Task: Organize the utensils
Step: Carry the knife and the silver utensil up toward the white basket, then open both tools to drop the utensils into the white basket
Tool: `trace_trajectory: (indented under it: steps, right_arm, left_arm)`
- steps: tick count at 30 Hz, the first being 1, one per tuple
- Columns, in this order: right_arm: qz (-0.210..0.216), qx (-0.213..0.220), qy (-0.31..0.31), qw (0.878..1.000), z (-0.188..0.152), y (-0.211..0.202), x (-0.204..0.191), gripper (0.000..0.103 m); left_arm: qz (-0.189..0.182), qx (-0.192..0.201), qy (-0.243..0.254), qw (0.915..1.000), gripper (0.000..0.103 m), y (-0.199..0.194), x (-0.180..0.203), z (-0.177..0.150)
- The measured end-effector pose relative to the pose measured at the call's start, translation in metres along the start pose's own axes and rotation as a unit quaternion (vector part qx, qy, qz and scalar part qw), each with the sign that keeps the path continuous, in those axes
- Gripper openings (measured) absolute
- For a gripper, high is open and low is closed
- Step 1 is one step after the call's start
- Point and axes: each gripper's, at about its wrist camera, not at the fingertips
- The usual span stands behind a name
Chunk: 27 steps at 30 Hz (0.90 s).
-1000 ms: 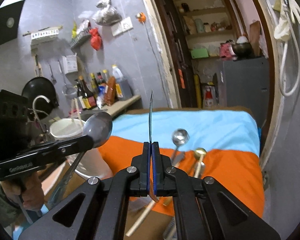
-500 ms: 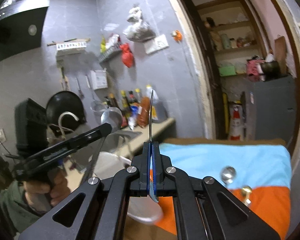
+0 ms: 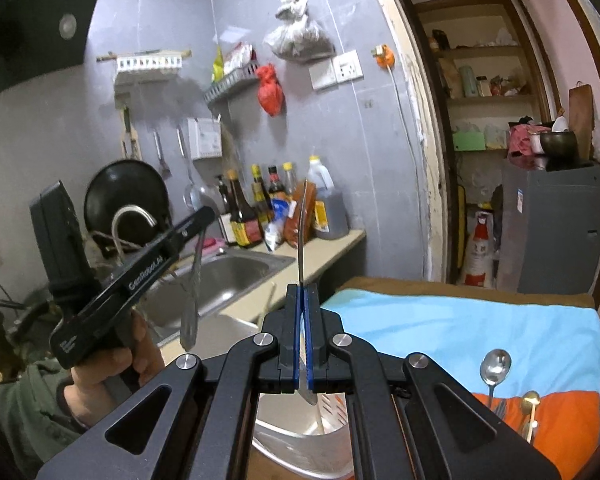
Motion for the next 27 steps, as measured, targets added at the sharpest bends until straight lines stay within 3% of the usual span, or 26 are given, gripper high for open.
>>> trace_trajectory:
  steps: [5, 11, 20, 24, 27]
  right_arm:
    - [-0.016, -0.014, -0.019, 1.000, -0.015, 0.011, -0.002, 0.000]
    - [-0.018, -0.030, -0.025, 0.999, -0.025, 0.018, -0.004, 0.001]
    - [-0.006, -0.051, -0.002, 0.999, -0.037, 0.021, 0.005, 0.003]
    - [0.004, -0.046, 0.005, 0.999, -0.035, 0.015, 0.007, 0.020]
    - [0.008, -0.040, 0.007, 0.999, -0.034, 0.008, 0.007, 0.020]
  left_arm:
    - [0.032, 0.020, 0.016, 0.9991, 0.000, 0.002, -0.001, -0.019]
    - [0.031, 0.014, 0.030, 0.9990, 0.000, -0.001, 0.003, -0.035]
    - [-0.009, -0.035, 0.005, 0.9993, 0.000, -0.015, -0.001, -0.046]
    - [-0.036, -0.079, -0.006, 0.9962, 0.001, -0.019, -0.002, -0.047]
    - [-0.052, -0.099, -0.019, 0.9936, 0.007, -0.022, 0.000, -0.045]
Point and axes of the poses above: each gripper's, at about its wrist camera, not at the fingertips, and y roughly the way its jaws point, x to its right, z to its top, and after that the axes turned 2 degrees about -y, right-handed
